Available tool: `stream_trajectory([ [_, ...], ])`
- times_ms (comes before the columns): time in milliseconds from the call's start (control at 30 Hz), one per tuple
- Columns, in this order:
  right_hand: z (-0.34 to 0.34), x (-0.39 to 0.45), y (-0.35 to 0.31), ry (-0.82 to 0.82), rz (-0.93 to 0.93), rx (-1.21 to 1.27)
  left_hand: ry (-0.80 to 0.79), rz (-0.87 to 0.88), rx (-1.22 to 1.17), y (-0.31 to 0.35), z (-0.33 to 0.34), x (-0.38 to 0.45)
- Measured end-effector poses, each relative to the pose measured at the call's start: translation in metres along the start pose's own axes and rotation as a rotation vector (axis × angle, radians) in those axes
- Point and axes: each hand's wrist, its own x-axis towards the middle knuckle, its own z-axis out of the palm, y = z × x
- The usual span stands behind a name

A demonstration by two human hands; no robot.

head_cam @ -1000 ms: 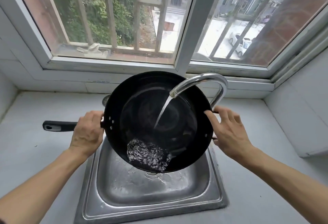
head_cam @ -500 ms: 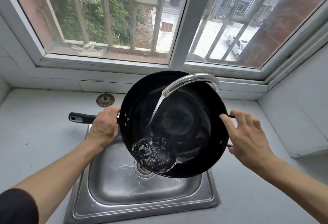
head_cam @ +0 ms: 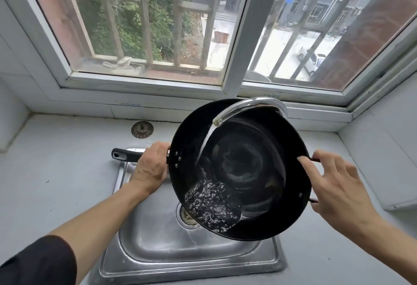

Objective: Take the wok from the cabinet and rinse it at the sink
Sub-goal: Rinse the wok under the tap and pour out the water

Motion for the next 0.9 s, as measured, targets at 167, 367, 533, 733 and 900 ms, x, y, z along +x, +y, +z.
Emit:
stream_trajectory([
  [167,-0.003,-0.005,0.003,-0.031,0.011,-0.016,-0.042,0.026,-0.015,0.004,0.002,-0.006],
  [367,-0.007,-0.014,0.005,-0.054,0.019,-0.041,-0.06,0.052,-0.018,0.012,0.0,-0.011],
  [533,-0.002,-0.019,0.005,-0.072,0.027,-0.041,-0.049,0.058,-0.019,0.016,-0.004,-0.014],
  [733,0.007,-0.022,-0.002,-0.09,0.007,0.001,-0.049,0.069,0.02,0.014,-0.02,-0.021],
  [900,0.02,-0.015,-0.015,-0.114,-0.027,0.049,-0.071,0.054,0.1,-0.004,-0.036,-0.028],
])
